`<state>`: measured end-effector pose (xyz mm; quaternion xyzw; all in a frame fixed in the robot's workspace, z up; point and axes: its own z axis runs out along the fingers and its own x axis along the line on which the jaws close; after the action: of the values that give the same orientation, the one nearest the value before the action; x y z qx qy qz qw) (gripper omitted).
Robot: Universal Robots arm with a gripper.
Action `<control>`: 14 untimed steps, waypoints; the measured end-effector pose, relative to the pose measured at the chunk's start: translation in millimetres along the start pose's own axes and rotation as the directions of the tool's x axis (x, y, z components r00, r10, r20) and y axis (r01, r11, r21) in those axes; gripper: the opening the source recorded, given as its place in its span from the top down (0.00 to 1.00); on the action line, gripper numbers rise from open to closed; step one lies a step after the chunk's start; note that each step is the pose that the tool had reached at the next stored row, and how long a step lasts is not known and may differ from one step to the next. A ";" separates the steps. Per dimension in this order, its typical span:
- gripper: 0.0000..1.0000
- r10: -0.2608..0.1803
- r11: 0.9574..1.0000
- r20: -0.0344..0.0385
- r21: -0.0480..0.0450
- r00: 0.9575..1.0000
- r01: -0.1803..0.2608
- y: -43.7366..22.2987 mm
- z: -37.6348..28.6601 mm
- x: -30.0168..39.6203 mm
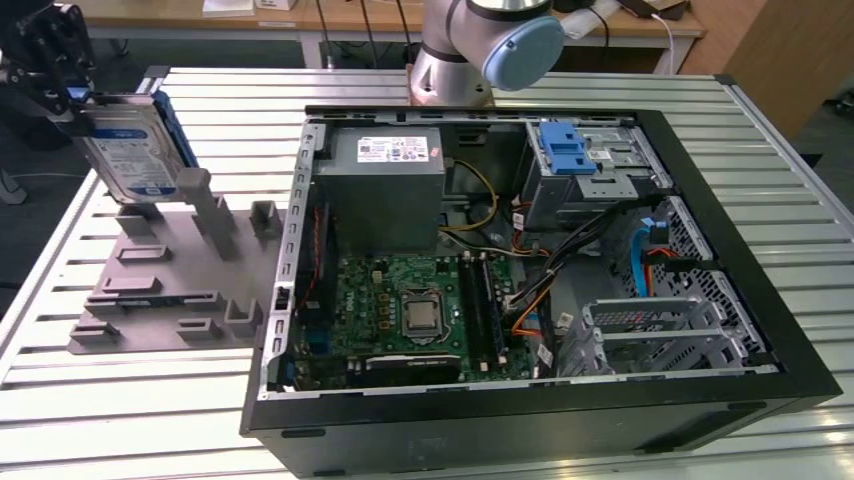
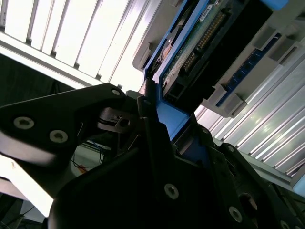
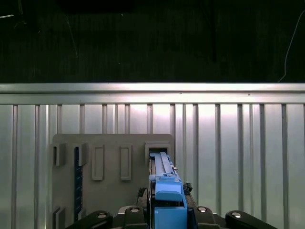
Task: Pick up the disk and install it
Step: 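Pick up the disk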
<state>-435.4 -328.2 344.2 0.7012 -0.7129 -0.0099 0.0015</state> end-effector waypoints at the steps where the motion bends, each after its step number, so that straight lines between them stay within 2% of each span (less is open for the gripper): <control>1: 0.63 0.000 1.000 0.000 0.000 1.000 0.000 0.0 -0.3 0.0; 14: 0.63 0.000 1.000 -0.001 0.000 1.000 0.000 0.0 -3.9 -0.2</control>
<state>-435.3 -328.0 348.1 0.7011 -0.7129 -0.0096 0.0018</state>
